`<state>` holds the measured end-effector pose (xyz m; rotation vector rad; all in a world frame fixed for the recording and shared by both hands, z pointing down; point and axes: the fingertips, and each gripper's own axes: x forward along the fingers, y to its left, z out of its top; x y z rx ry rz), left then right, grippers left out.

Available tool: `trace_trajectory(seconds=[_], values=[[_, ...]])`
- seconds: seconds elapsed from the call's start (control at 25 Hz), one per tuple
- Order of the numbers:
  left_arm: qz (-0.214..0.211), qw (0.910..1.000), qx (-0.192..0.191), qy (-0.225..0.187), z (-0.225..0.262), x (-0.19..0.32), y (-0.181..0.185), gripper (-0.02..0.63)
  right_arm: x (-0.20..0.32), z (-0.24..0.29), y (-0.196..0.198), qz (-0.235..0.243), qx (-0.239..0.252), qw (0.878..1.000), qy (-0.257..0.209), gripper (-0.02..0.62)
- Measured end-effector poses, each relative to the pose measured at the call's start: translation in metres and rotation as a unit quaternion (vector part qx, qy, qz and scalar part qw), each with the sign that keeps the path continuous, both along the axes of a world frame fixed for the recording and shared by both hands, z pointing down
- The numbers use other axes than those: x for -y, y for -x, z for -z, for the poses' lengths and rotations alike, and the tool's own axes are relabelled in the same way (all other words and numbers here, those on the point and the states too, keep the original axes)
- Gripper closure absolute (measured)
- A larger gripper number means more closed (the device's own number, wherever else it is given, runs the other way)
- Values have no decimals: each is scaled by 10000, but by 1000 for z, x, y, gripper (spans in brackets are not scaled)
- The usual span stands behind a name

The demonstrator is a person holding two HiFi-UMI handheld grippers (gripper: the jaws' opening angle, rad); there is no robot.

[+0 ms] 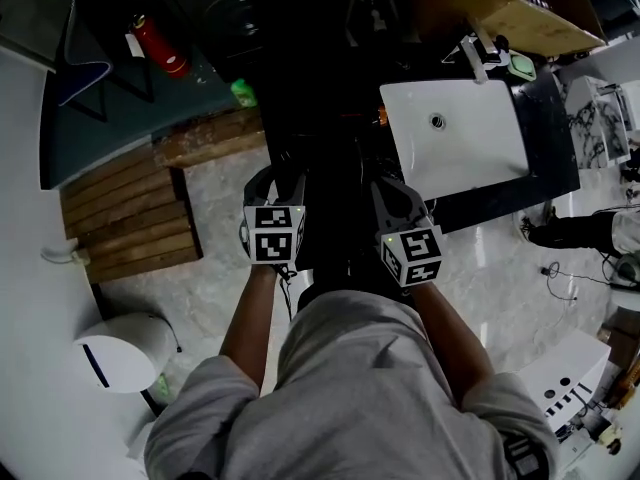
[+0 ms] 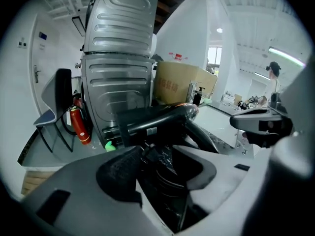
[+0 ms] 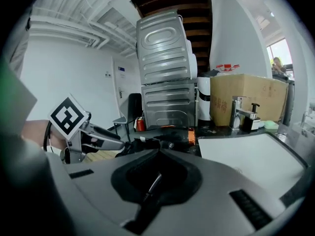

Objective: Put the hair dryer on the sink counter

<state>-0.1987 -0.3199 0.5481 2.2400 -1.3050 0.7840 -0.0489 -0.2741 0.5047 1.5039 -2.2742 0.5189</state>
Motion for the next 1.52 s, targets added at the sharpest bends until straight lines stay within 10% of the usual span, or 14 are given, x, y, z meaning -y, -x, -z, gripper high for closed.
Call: trace_trajectory(seconds=[0.4, 0.6, 1.52], values=[[61, 9975, -188, -684, 35, -39, -40, 416, -15, 20, -13, 149, -29, 9992, -374, 584], [374, 9925, -311, -1124, 55, -71, -58, 586, -31, 34, -13, 460, 116, 9974, -545, 584], [1280, 9501, -710, -2754, 191, -228, -124, 592, -164, 176, -75, 776, 506, 9683, -2318, 585]])
